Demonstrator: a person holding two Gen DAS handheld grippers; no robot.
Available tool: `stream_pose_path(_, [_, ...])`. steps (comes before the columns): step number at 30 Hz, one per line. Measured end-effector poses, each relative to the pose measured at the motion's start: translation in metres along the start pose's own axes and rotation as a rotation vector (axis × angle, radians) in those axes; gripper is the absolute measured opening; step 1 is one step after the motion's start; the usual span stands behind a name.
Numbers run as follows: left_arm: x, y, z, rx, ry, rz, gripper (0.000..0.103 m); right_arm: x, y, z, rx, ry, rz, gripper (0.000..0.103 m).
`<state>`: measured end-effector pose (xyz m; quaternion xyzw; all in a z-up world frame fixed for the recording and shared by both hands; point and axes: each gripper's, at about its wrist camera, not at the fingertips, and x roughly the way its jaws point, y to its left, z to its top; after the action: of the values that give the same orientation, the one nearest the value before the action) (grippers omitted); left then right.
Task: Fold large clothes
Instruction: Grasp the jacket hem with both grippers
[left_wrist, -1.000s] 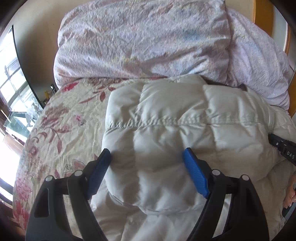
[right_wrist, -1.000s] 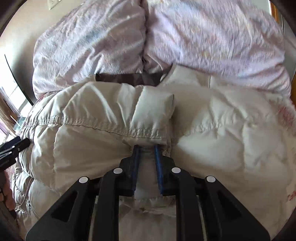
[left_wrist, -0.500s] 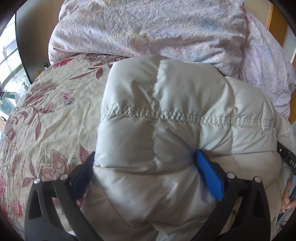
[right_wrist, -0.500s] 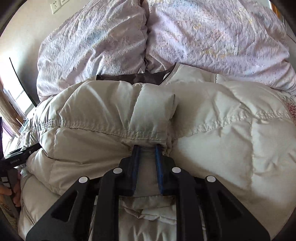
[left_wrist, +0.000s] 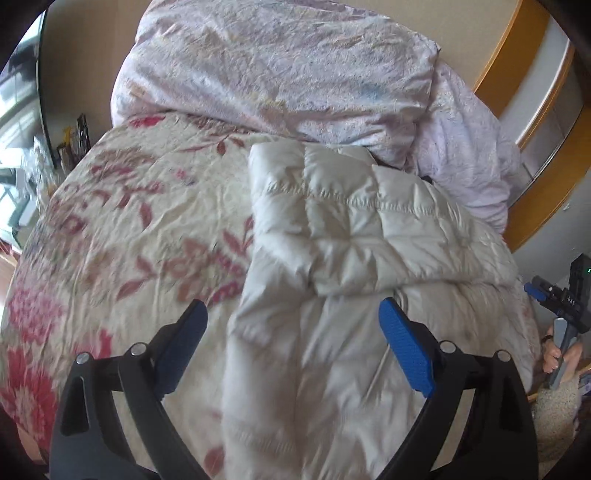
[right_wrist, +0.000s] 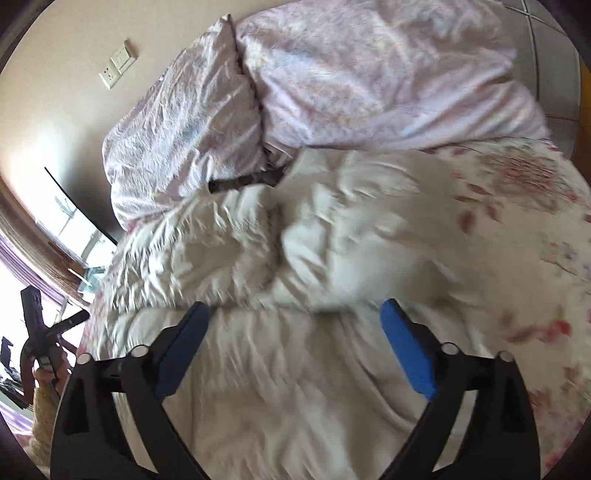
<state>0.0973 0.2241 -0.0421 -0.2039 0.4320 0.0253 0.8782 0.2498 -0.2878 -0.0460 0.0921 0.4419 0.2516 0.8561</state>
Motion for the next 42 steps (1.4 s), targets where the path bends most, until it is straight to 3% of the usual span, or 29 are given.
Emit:
stream_pose_path(6, [-0.014,0.033,-0.049,-0.079,0.092,-0.033,0.092,-0.043,-0.059,-0.059,0.058,0.163,-0.031,0.098])
stream_pose_path(10, [-0.017,0.046,-0.082,-0.121,0.149,-0.084,0.084,-0.062,-0.107,-0.093,0.227,0.188,0.005,0.097])
stream_pose_path(15, [-0.019,0.046,-0.104,-0.126,0.181,-0.122,0.082,-0.067,-0.141,-0.122,0.373,0.23,0.09,0.091])
stream_pose_path(24, [-0.023,0.029,-0.128,-0.147,0.219,-0.221,0.069,-0.054,-0.135,-0.136,0.366,0.267,0.212,0.086])
stream_pose_path(26, [-0.024,0.029,-0.132,-0.167,0.221,-0.241,0.065,-0.05,-0.135,-0.138,0.381,0.27,0.267,0.078])
stream_pose_path(28, [-0.026,0.031,-0.136,-0.194,0.231,-0.271,0.061,-0.047,-0.135,-0.14,0.39,0.274,0.303,0.078])
stream_pose_path(32, [-0.03,0.032,-0.145,-0.201,0.244,-0.277,0.055,-0.046,-0.135,-0.143,0.401,0.27,0.348,0.071])
stream_pose_path(42, [-0.018,0.033,-0.162,-0.257,0.283,-0.299,0.048,-0.043,-0.138,-0.151,0.422,0.265,0.422,0.07])
